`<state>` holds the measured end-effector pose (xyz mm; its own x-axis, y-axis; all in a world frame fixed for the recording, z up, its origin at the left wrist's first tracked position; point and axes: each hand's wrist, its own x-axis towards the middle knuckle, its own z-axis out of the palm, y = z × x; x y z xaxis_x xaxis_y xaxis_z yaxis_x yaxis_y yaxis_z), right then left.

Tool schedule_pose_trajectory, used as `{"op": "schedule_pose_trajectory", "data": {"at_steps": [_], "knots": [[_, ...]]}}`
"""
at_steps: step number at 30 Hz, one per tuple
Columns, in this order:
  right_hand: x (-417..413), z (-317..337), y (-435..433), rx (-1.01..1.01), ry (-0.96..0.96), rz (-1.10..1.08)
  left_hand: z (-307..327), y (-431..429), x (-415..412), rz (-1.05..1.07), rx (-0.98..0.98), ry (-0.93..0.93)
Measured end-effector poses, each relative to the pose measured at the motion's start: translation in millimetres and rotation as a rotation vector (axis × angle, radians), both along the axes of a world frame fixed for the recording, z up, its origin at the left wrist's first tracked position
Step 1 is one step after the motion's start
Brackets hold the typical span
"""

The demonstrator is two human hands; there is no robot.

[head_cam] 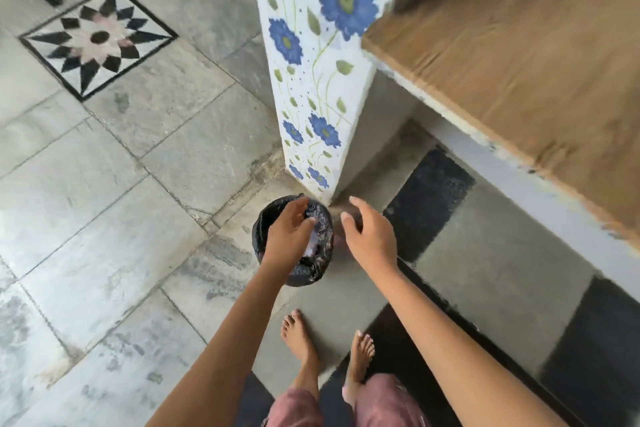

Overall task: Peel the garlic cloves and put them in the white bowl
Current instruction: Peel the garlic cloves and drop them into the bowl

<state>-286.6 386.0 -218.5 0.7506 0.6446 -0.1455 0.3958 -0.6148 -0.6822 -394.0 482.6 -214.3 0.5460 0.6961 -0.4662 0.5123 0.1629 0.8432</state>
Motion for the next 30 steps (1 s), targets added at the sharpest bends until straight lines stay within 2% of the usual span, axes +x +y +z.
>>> {"op": "schedule_pose_trajectory", "data": {"at_steps": [4, 7, 11, 13, 17, 23, 27, 30], "knots": [[6.1, 82.8, -74.8, 0.186, -0.267, -0.081, 81.0, -53.1, 6.9, -0.236, 0.360, -0.033], [9.2, 125.1, -141.3, 0.265, -0.431, -0.152, 132.5, -102.2, 18.6, -0.361, 0.537, -0.101], [24.0, 168.0, -235.9, 0.309, -0.542, -0.245, 184.2, -179.3, 48.8, -0.472, 0.708, -0.195], [37.3, 184.2, -283.1, 0.308, -0.566, -0.292, 203.1, -219.0, 68.4, -0.514, 0.756, -0.221], [63.3, 209.0, -355.7, 0.309, -0.617, -0.348, 227.5, -281.7, 108.8, -0.604, 0.732, -0.318], [97.3, 221.4, -426.7, 0.291, -0.672, -0.476, 232.1, -336.5, 177.8, -0.715, 0.741, -0.376], [128.4, 213.4, -455.2, 0.198, -0.712, -0.529, 224.5, -354.0, 224.5, -0.711, 0.771, -0.332], [156.1, 198.1, -470.1, 0.058, -0.683, -0.589, 217.1, -357.4, 258.8, -0.779, 0.865, -0.243]]}}
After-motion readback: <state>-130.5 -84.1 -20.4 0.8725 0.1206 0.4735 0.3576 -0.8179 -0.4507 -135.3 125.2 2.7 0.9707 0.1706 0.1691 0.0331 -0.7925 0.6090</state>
